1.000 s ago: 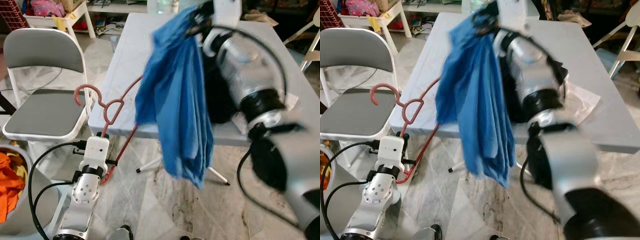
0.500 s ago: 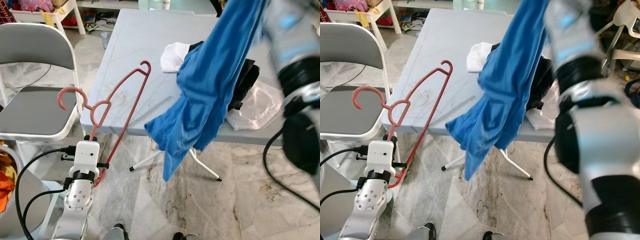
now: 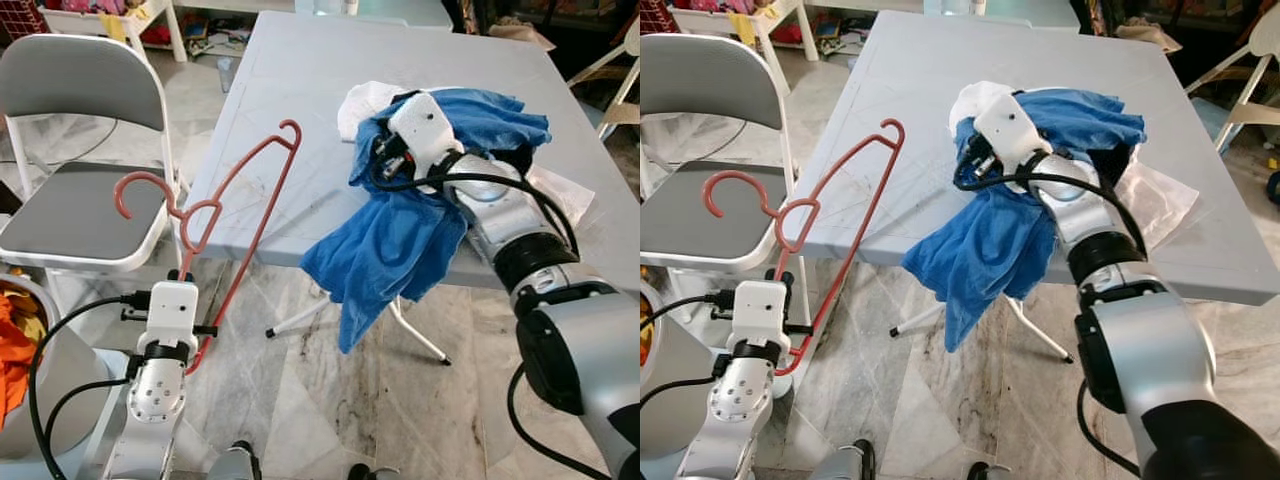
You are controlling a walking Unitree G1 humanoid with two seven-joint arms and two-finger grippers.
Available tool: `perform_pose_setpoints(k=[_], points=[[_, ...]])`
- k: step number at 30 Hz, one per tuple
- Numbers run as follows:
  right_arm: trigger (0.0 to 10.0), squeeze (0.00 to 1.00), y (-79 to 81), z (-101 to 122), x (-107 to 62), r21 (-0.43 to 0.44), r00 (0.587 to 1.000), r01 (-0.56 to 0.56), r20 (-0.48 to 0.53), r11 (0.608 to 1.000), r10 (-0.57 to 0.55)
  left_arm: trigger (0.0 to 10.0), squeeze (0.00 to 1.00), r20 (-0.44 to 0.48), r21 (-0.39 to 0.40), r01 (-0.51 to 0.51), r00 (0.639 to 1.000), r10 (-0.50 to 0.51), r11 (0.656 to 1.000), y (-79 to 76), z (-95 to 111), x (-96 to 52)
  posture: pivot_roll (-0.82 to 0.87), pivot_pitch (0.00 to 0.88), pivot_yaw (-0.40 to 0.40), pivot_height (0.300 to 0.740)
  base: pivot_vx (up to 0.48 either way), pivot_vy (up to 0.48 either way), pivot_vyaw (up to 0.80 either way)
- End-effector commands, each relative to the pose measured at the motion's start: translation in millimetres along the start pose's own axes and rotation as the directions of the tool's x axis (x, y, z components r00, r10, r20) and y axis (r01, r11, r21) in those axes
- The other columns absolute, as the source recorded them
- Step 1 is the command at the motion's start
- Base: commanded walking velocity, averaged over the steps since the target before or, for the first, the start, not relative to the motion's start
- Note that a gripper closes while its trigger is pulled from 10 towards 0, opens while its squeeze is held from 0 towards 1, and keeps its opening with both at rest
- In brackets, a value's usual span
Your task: Hang hanger
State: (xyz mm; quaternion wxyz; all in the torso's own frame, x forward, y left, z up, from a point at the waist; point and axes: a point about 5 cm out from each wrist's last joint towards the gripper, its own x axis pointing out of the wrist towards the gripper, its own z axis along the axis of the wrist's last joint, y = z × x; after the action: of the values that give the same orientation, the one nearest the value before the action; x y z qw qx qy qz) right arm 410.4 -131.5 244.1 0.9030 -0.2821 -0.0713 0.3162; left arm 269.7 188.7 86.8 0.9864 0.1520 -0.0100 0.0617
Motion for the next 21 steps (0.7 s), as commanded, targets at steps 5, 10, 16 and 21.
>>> perform_pose_setpoints(k=[5,10,16,21], points=[[10.0,1.0,-1.3,-2.1,-6.1,-0.01,0.997,-0.082,-0.008,0.997,0.082,10.0,0.0,-0.038,-0.005,0.018,0.999,-0.019,1.0,-5.0,-5.5,0.3,0.2,0.178,-0.075,0.74,0.0,0.0,0.0],[10.0,1.0,1.1,-6.5,-9.5,0.027,0.994,-0.106,0.005,0.994,0.106,10.0,0.0,-0.038,-0.009,0.021,0.999,-0.022,1.0,-6.2,-5.3,1.8,0.2,0.175,-0.076,0.74,0.0,0.0,0.0],[10.0,1.0,1.4,-15.8,-22.7,0.055,0.989,-0.15,0.024,0.987,0.149,10.0,0.0,-0.038,-0.009,0.024,0.999,-0.024,1.0,-5.6,-5.3,2.0,0.2,0.178,-0.071,0.74,0.0,0.0,0.0],[10.0,1.0,-10.9,-34.0,-47.7,0.098,0.998,-0.058,-0.007,0.993,0.059,10.0,0.0,-0.038,-0.008,0.033,0.999,-0.033,0.999,-5.3,-6.1,2.4,0.18,0.179,-0.062,0.74,0.0,0.0,0.0]])
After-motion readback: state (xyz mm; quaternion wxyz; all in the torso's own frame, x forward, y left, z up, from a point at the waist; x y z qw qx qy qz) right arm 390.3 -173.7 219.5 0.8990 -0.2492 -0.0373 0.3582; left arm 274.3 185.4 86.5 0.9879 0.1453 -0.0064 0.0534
